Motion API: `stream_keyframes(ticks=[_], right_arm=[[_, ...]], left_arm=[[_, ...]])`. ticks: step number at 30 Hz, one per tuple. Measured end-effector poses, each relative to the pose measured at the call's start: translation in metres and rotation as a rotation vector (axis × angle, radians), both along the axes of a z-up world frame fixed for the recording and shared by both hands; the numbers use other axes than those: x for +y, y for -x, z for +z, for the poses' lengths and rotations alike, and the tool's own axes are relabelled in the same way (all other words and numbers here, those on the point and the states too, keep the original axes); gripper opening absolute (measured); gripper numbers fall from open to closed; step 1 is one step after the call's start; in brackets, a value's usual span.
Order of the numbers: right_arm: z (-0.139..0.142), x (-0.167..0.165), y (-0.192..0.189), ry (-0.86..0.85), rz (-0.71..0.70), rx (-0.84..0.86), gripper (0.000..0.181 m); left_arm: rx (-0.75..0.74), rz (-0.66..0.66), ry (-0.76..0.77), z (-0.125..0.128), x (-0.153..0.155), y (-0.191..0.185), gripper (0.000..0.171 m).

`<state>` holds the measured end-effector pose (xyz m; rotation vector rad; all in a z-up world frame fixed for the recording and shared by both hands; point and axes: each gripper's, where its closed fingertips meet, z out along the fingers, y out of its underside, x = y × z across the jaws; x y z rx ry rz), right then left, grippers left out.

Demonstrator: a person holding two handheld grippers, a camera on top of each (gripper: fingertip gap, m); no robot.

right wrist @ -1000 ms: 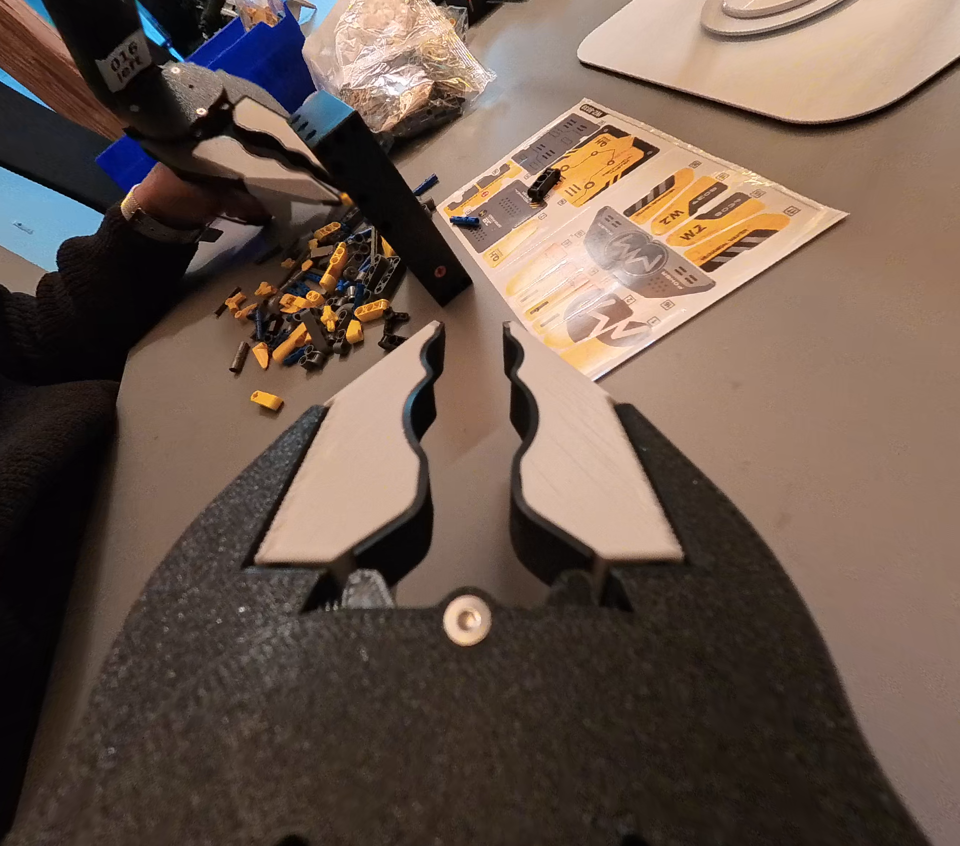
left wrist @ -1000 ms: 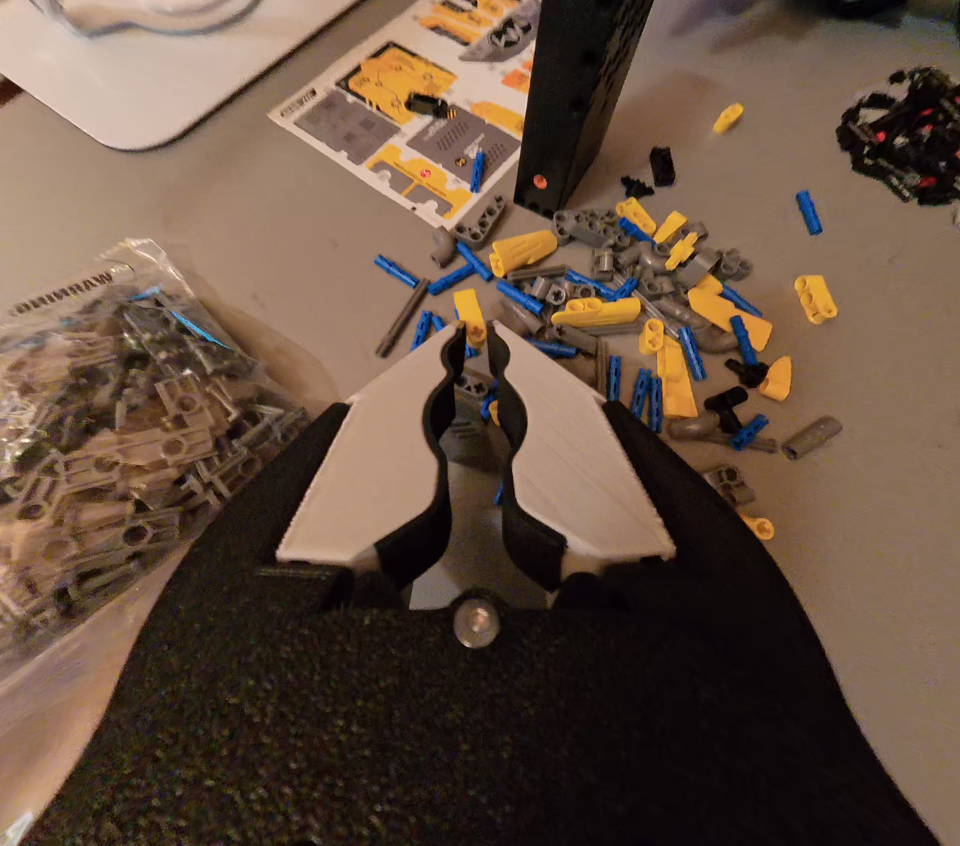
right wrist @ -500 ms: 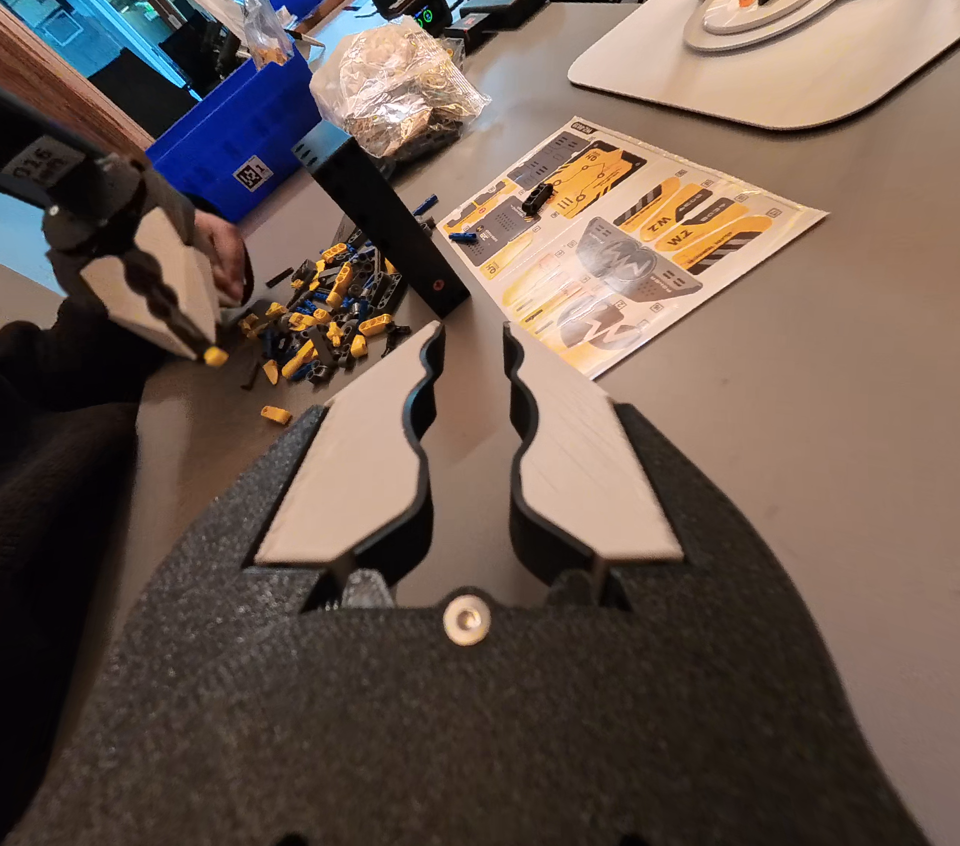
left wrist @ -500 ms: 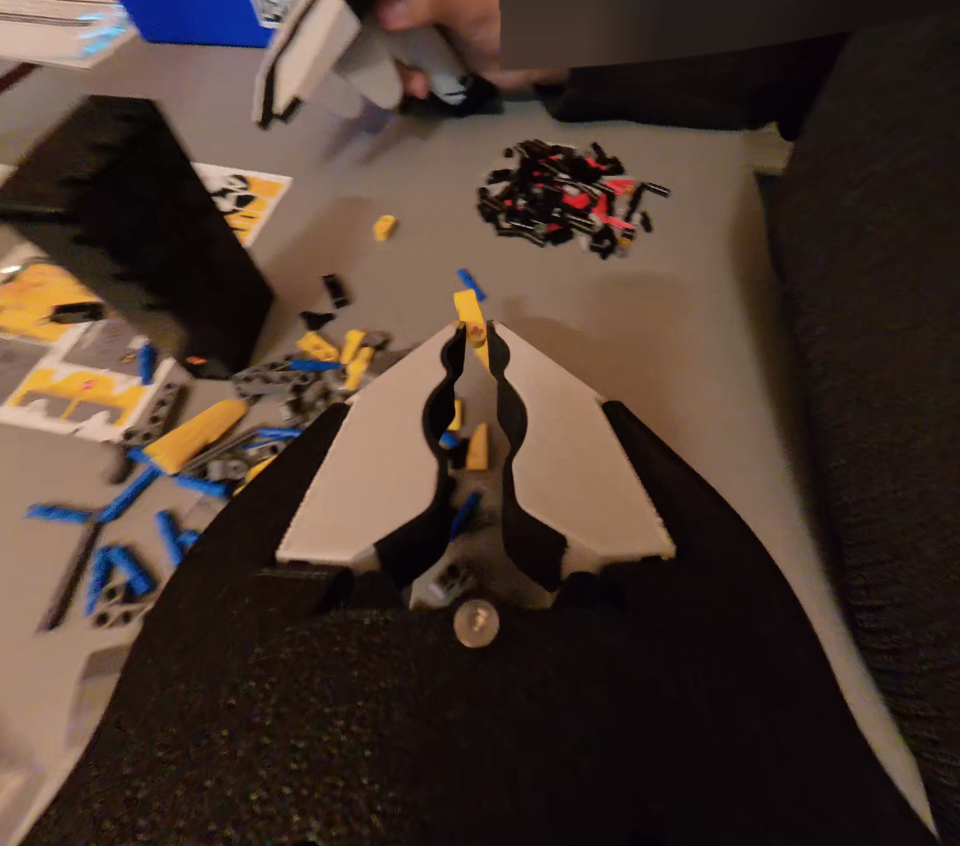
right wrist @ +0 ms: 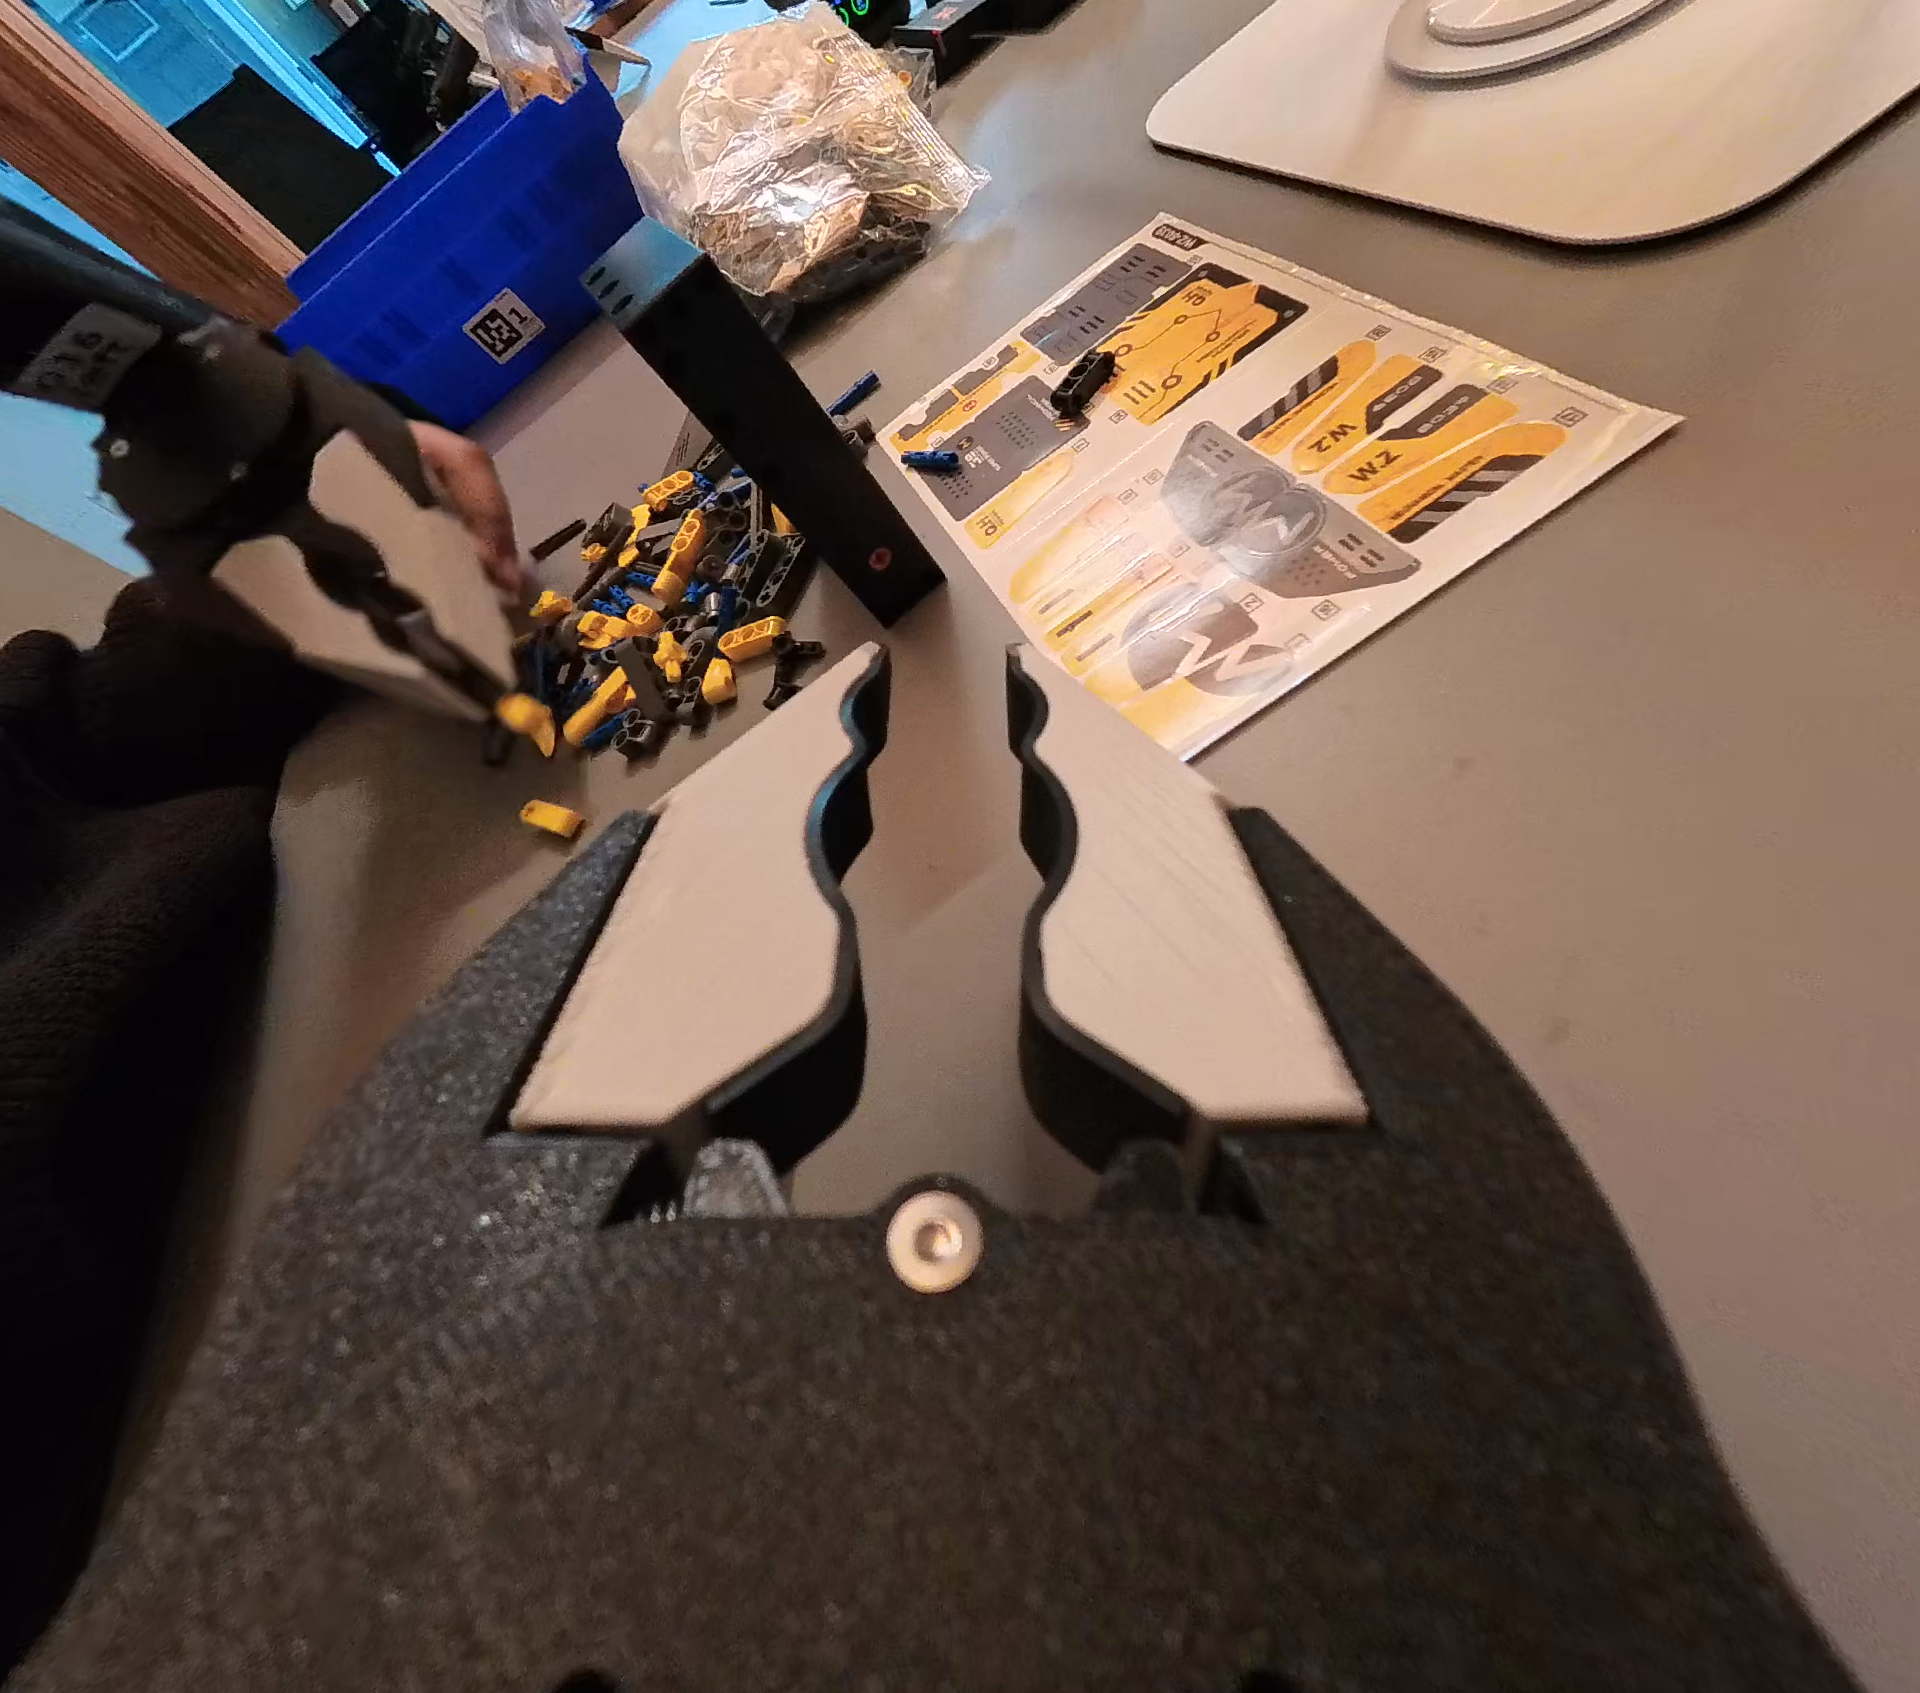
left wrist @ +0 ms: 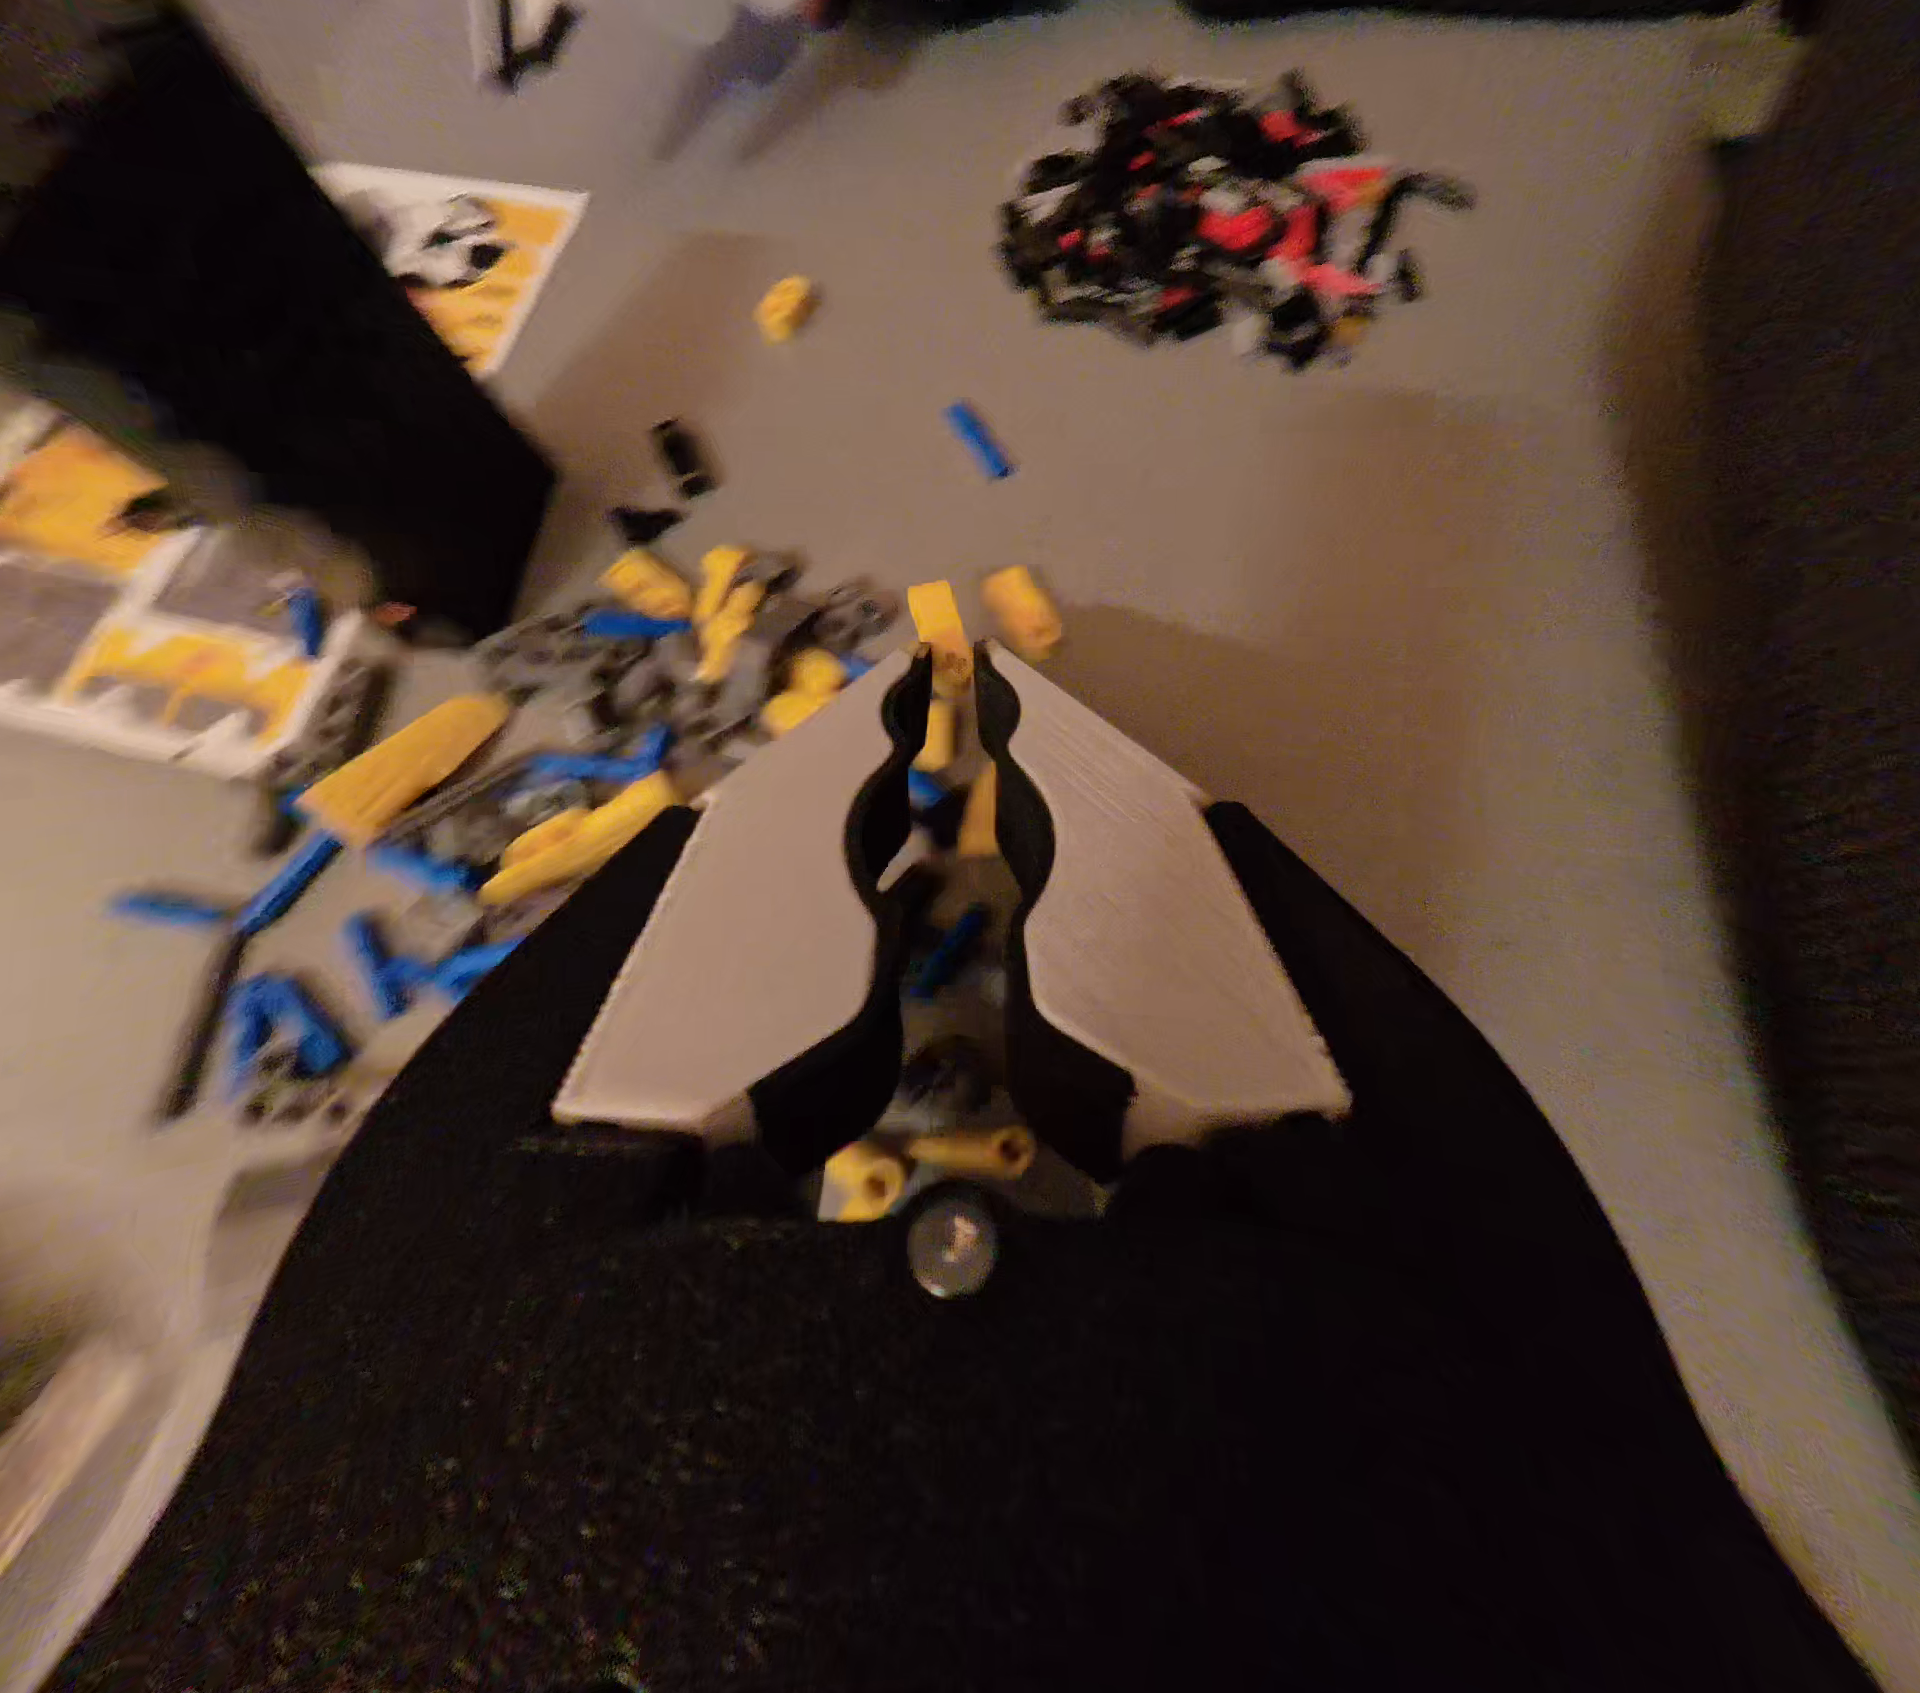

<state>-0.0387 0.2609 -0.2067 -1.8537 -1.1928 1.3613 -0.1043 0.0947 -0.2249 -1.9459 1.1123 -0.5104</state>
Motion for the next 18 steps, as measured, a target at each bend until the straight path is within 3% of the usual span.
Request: stream_keyframes(ticks=[6, 11, 18], right_arm=[[-0.001, -0.001, 0.001, -0.002, 0.006, -0.009, 0.021], [-0.002, -0.001, 0.001, 0.002, 0.008, -0.010, 0.021], [-0.002, -0.002, 0.001, 0.006, 0.009, -0.015, 0.021]], left_arm=[[-0.054, 0.286, -0.072, 0.016, 0.031, 0.082, 0.007], [-0.016, 0.501, -0.055, 0.003, 0.040, 0.151, 0.007], [-0.118, 0.533, -0.061, 0.015, 0.036, 0.169, 0.007]])
